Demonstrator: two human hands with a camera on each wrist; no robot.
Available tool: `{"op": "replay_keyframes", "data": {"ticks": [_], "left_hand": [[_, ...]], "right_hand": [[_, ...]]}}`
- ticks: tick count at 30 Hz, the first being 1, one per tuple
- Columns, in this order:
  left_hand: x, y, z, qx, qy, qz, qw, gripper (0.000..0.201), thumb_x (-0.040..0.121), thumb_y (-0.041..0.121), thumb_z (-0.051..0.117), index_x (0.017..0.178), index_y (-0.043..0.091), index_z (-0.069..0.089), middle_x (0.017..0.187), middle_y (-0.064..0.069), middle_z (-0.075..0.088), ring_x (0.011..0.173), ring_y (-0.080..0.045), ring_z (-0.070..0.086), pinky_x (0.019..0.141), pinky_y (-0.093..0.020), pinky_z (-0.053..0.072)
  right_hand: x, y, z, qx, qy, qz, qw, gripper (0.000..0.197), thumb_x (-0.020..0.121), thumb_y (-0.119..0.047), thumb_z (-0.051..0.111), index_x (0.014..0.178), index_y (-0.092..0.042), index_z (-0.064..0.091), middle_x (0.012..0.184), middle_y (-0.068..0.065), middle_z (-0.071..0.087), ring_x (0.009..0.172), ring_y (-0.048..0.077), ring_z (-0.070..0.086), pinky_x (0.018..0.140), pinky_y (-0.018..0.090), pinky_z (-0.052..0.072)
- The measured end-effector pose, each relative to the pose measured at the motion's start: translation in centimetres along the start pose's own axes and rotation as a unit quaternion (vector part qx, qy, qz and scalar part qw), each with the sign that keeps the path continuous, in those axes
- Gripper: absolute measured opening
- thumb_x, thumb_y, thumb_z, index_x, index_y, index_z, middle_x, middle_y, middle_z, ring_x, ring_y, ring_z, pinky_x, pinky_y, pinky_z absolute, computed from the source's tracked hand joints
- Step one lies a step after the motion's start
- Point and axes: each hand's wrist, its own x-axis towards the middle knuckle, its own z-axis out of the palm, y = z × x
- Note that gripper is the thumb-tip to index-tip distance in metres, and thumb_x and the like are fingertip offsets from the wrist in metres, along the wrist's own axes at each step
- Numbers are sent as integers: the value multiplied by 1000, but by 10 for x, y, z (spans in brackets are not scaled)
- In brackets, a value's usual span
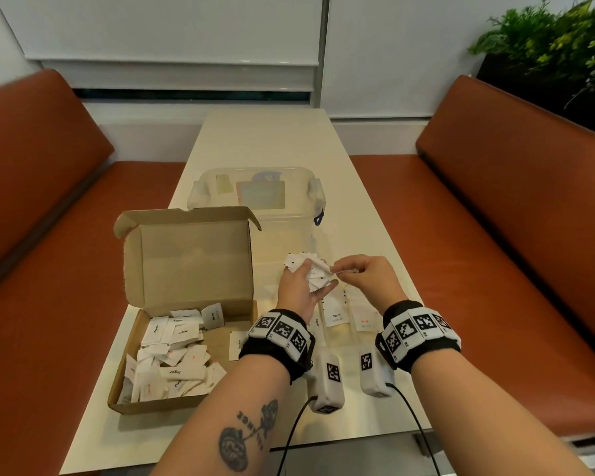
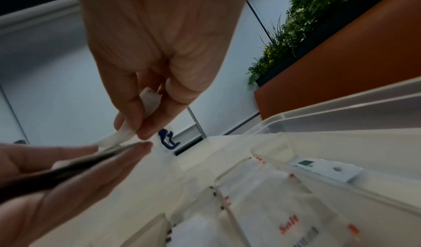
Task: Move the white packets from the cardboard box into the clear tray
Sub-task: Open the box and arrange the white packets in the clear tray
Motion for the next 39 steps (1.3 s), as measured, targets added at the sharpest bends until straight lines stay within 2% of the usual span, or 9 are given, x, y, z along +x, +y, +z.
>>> {"op": "replay_keyframes", "data": {"ticks": [4,8,13,19,24,27,30,34,39], "left_hand": [[0,2,-3,-8,1,4,1000,26,99,16,47,122,4,51,130,-22,54,113,-37,58,73,-43,59],[-1,0,-5,35,-16,22,999,33,97,13,51,129,6,49,129,-20,56,114,-34,58,78,-43,57],[-4,1,-7,53,-24,25,998,23,96,18,54,118,16,53,128,-14,58,112,-29,60,75,-38,56],[-5,-1,-10,82,-54,39,994,34,93,12,59,126,10,52,121,-13,61,111,-29,61,77,-36,58],[-4,-6,-11,115,-51,45,991,35,89,-2,59,122,5,53,108,-14,65,94,-28,66,73,-35,60],[-4,-9,-12,142,-52,46,987,34,89,-4,58,122,5,54,110,-16,66,96,-30,66,73,-35,59],[-4,-10,-12,157,-57,40,985,35,89,-4,57,122,7,54,110,-16,66,94,-28,67,73,-33,59],[-5,-11,-12,167,-63,32,983,36,89,-4,59,123,5,54,110,-16,66,96,-29,66,76,-35,58],[-6,-11,-10,166,-34,27,985,36,88,-2,60,123,5,54,118,-18,63,108,-34,61,82,-39,56]], "right_hand": [[-1,5,-1,-10,-12,-1,1000,19,80,7,62,88,-4,75,91,-2,68,83,-4,59,69,-1,42],[-2,8,0,-32,-38,2,999,19,80,4,65,90,-8,76,95,-3,68,88,1,60,73,4,44],[-4,11,2,-22,-42,11,999,16,77,-7,74,92,-8,76,96,-1,70,90,5,62,79,10,47],[-5,12,6,-13,-23,24,999,12,78,-13,75,89,-8,76,86,-4,71,76,-2,61,64,3,43],[-8,10,6,-25,-14,27,999,16,74,-2,75,85,-7,65,72,2,63,62,14,58,62,25,49],[-7,12,5,-35,0,35,999,26,72,-4,78,89,-11,59,76,2,60,65,13,55,61,21,48],[-5,13,4,-16,-7,51,999,27,76,-14,77,98,-13,60,77,7,63,67,16,59,66,27,52],[-5,14,2,-26,-25,34,999,21,81,-19,74,99,-11,67,67,0,63,62,10,59,57,14,50],[-4,13,-1,27,31,37,998,8,78,-11,74,85,-11,70,65,-3,63,60,7,58,58,13,47]]}}
